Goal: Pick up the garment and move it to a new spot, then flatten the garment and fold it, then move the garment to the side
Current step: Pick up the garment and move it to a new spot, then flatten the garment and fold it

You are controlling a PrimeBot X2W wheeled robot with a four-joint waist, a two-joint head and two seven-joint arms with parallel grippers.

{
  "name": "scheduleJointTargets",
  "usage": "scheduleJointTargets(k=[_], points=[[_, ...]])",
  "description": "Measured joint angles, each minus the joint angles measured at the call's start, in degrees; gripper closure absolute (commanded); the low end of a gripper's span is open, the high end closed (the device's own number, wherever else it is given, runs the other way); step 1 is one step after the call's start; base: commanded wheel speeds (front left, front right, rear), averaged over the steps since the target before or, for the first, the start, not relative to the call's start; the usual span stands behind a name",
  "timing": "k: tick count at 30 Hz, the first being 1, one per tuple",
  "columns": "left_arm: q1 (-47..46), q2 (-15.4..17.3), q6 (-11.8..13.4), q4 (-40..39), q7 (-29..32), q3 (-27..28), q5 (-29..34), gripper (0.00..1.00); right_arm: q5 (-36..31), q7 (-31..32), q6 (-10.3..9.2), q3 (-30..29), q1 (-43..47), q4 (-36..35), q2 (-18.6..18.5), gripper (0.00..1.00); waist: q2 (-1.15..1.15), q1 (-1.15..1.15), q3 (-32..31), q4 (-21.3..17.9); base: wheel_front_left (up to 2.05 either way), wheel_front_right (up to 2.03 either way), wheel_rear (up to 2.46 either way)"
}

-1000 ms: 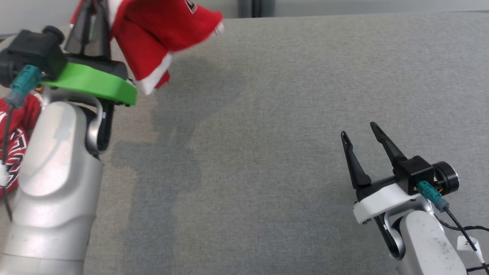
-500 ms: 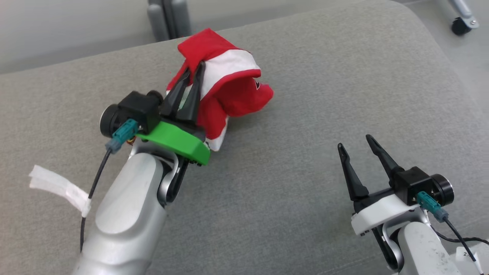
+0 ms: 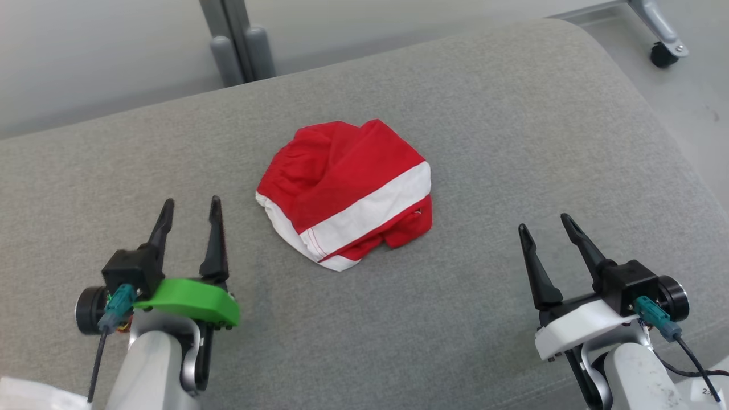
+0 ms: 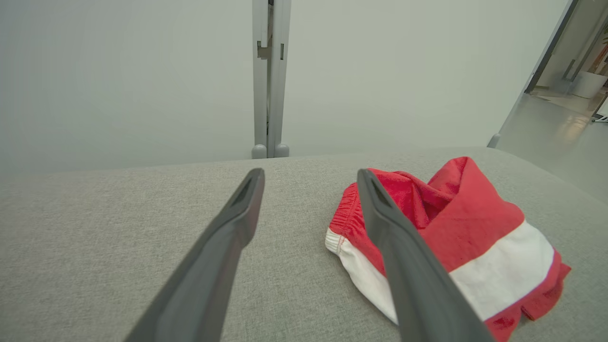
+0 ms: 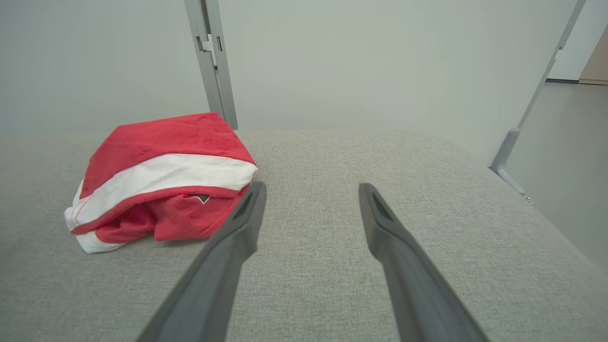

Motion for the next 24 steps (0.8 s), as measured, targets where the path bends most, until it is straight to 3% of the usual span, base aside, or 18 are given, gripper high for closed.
scheduleJointTargets(k=[12, 24], points=[[12.83, -1.34, -0.98, -2.74, 0.0, 9.62, 5.21, 0.0, 0.14, 0.01, 0.0, 0.4, 3.11, 1.51, 0.05, 0.0, 0.0, 0.0, -2.93, 7.74, 0.0, 0.0, 0.0], [21.0, -1.82, -1.62, -3.42, 0.0, 6.75, 5.5, 0.0, 0.3, 0.0, 0.0, 1.34, 5.71, 2.37, 0.03, 0.0, 0.0, 0.0, -6.23, 13.29, 0.0, 0.0, 0.0]])
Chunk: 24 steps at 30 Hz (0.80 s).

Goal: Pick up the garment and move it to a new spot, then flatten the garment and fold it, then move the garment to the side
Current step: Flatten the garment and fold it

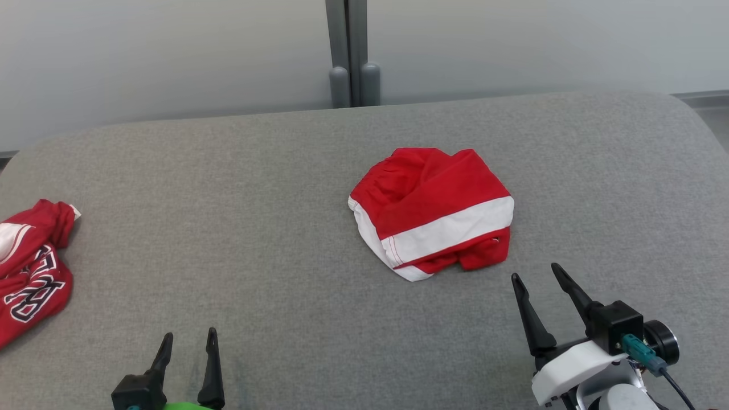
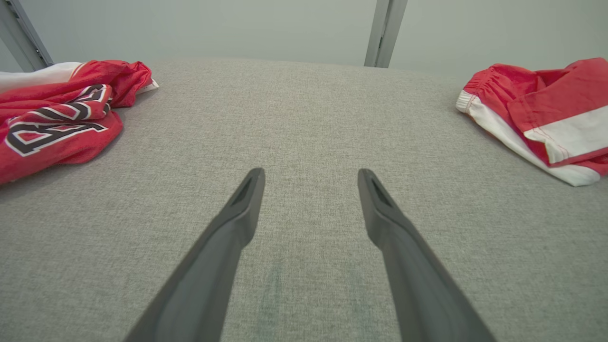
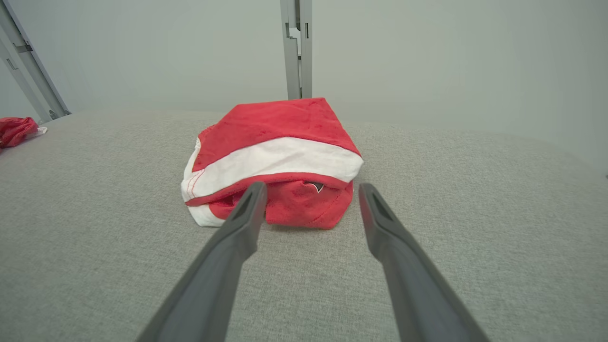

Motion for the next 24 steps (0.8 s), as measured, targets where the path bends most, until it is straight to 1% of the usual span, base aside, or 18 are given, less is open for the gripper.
scheduleJointTargets(k=[4, 6, 9, 11, 15, 17, 24], points=[[-0.1, 0.0, -0.15, -0.31, 0.0, -0.88, -0.38, 0.0, -0.07, 0.01, 0.0, 1.02, -0.01, 0.33, 0.01, 0.0, 0.0, 0.0, 0.02, 1.04, 0.0, 0.0, 0.0], [-0.67, 0.0, -0.15, -0.45, 0.0, -1.63, -0.44, 0.0, 0.43, 0.0, 0.0, 2.55, -0.63, 1.07, -0.02, 0.0, 0.0, 0.0, 0.53, 1.33, 0.0, 0.0, 0.0], [-3.18, -0.01, -0.16, -0.75, 0.0, -2.85, -0.43, 0.0, 2.38, 0.01, 0.0, 5.88, -3.76, 3.49, 0.0, 0.0, 0.0, 0.0, 1.87, 1.85, 0.0, 0.0, 0.0], [-5.61, -0.01, -0.16, -0.88, 0.0, -4.13, -0.74, 0.0, 2.43, 0.0, 0.0, 8.05, -8.02, 4.77, 0.01, 0.0, 0.0, 0.0, 3.22, 2.36, 0.0, 0.0, 0.0], [-8.72, -0.02, -0.16, -0.89, 0.0, -6.24, -1.59, 0.0, 2.4, -0.04, 0.0, 11.61, -13.54, 9.24, 0.04, 0.0, 0.0, 0.0, 5.77, 3.61, 0.0, 0.0, 0.0], [-10.29, -0.02, -0.18, -1.11, 0.0, -7.23, -2.66, 0.0, 2.04, -0.04, 0.0, 13.51, -17.19, 13.23, 0.03, 0.0, 0.0, 0.0, 7.56, 4.83, 0.0, 0.0, 0.0], [-11.67, -0.02, -0.18, -0.76, 0.0, -8.22, -3.46, 0.0, 2.29, -0.03, 0.0, 15.55, -23.08, 20.97, 0.04, 0.0, 0.0, 0.0, 11.4, 8.13, 0.0, 0.0, 0.0]])
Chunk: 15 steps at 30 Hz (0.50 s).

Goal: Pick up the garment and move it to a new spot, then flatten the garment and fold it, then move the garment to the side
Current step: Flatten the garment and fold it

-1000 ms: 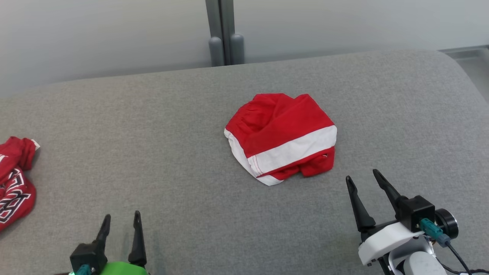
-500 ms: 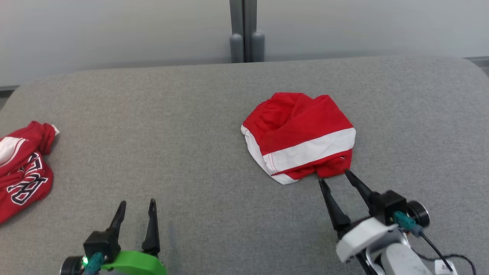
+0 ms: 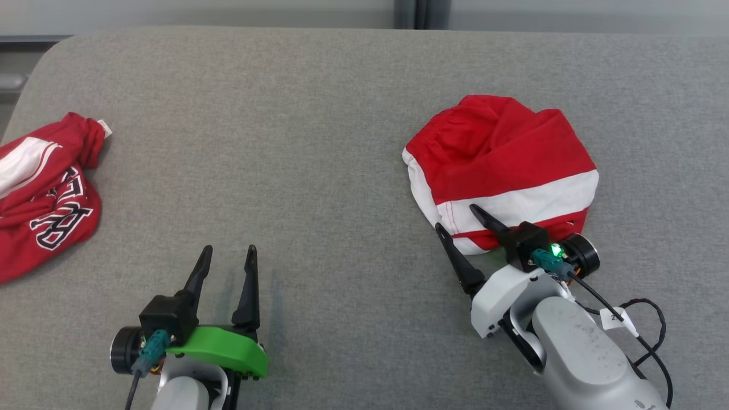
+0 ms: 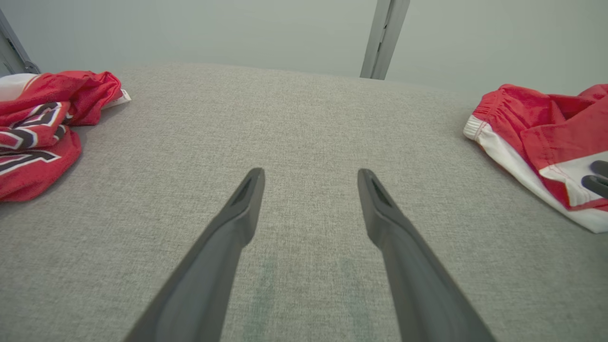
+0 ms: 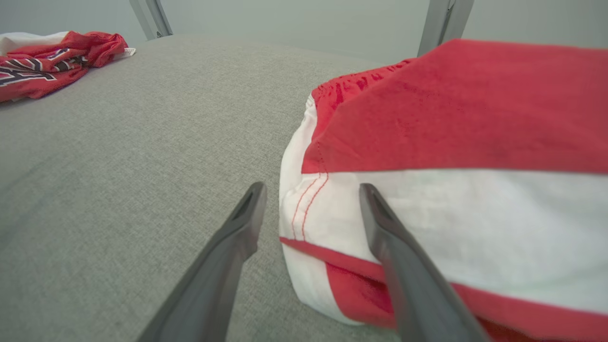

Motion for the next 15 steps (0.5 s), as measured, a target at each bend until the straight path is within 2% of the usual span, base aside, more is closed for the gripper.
scheduleJointTargets(k=[2, 4, 7, 10, 11, 12, 15], points=[[-0.36, 0.0, -0.05, 0.21, 0.0, 0.01, -0.44, 0.0, 0.08, -0.01, 0.0, -0.01, -0.9, 1.46, 0.0, 0.0, 0.0, 0.0, 0.81, 0.72, 0.0, 0.0, 0.0], [-0.7, 0.01, -0.05, 0.37, 0.0, -0.05, -0.53, 0.0, 0.13, 0.0, 0.0, -0.11, -1.25, 2.47, 0.0, 0.08, 0.0, 0.0, 1.46, 1.27, 0.0, 0.0, 0.0], [-0.89, 0.01, -0.05, 0.63, 0.0, -0.25, -0.65, 0.0, 0.24, 0.0, 0.0, -0.19, -1.29, 3.49, 0.0, 0.53, 0.0, 0.0, 2.23, 1.93, 0.0, 0.0, 0.0], [-1.07, 0.01, -0.05, 0.85, 0.0, -0.3, -0.97, 0.0, 0.73, -0.02, 0.0, -0.55, -1.3, 3.76, -0.02, 0.81, 0.0, 0.0, 2.69, 2.28, 0.0, 0.0, 0.0], [-1.12, 0.01, -0.05, 0.86, 0.0, -0.33, -1.02, 0.0, 0.82, -0.02, 0.0, -0.71, -1.3, 3.69, -0.03, 0.87, 0.0, 0.0, 2.75, 2.31, 0.0, 0.0, 0.0], [-1.19, 0.01, -0.05, 0.88, 0.0, -0.4, -1.02, 0.0, 1.0, -0.02, 0.0, -0.96, -1.3, 3.55, -0.04, 1.0, 0.0, 0.0, 2.78, 2.28, 0.0, 0.0, 0.0], [-1.26, 0.0, -0.05, 1.08, 0.0, -0.47, -1.07, 0.0, 1.18, 0.0, 0.0, -1.89, -1.11, 2.44, -0.01, 1.0, 0.0, 0.0, 2.69, 2.12, 0.0, 0.0, 0.0]])
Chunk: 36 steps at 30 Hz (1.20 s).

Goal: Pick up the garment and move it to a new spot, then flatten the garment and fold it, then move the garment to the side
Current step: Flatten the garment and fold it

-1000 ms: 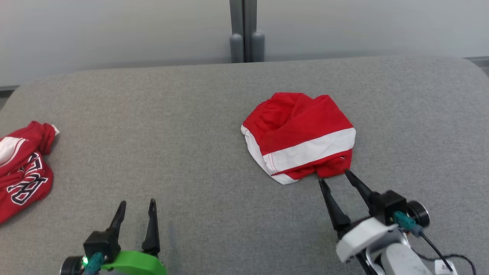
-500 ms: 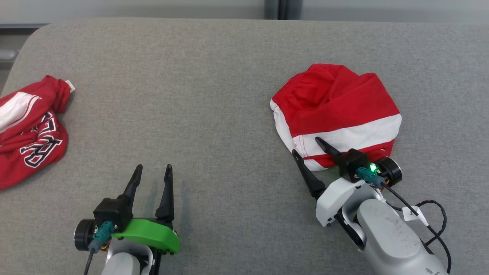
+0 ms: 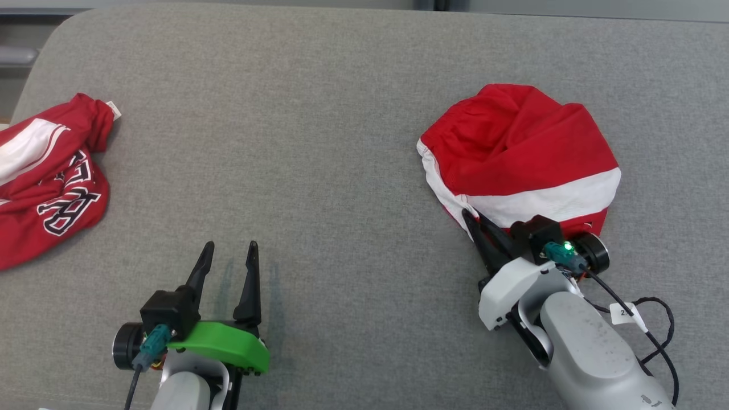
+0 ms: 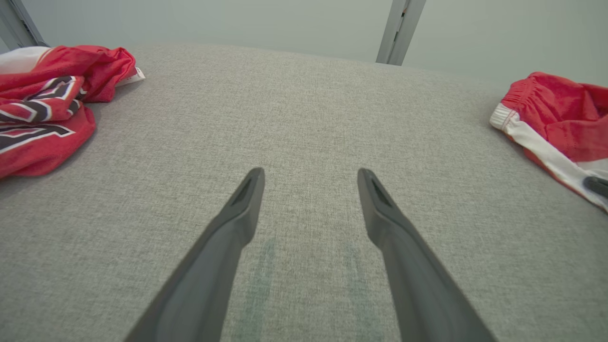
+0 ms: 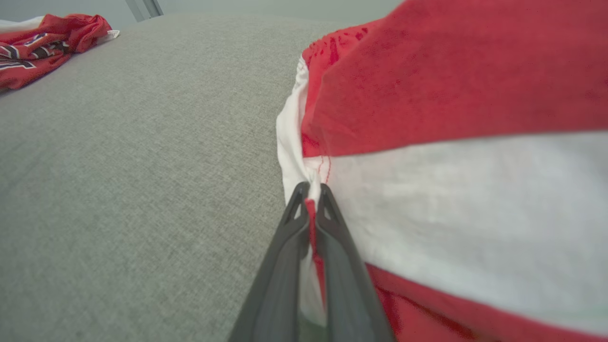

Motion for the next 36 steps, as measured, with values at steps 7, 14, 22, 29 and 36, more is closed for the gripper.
scheduleJointTargets(k=[7, 14, 22, 29, 36], points=[[0.03, 0.0, 0.0, 0.47, 0.0, 0.37, 0.1, 0.0, 1.26, 0.0, 0.0, -1.59, 1.75, -6.33, -0.01, 1.0, 0.0, 0.0, -1.28, -0.57, 0.0, 0.0, 0.0], [1.52, 0.0, -0.01, 0.94, 0.0, 1.1, 0.6, 0.0, 7.92, 0.0, 0.0, -8.02, 4.2, -17.12, 0.02, 1.0, 0.0, 0.0, -3.77, -1.52, 0.0, 0.0, 0.0], [4.22, -0.01, -0.01, 1.24, 0.0, 2.35, 1.12, 0.0, 10.32, 0.0, 0.0, -19.67, 5.11, -25.43, -0.03, 1.0, 0.0, 0.0, -7.04, -3.54, 0.0, 0.0, 0.0], [5.43, -0.01, -0.01, 1.72, 0.0, 2.23, 1.12, 0.0, 8.11, 0.0, 0.0, -15.69, 3.23, -28.46, -0.08, 1.0, 0.0, 0.0, -9.85, -5.44, 0.0, 0.0, 0.0], [6.01, -0.01, -0.01, 1.86, 0.0, 1.78, 0.93, 0.0, 19.14, 0.0, 0.0, -2.63, 1.15, -31.82, 0.0, 1.0, 0.0, 0.0, -11.96, -5.81, 0.0, 0.0, 0.0]])
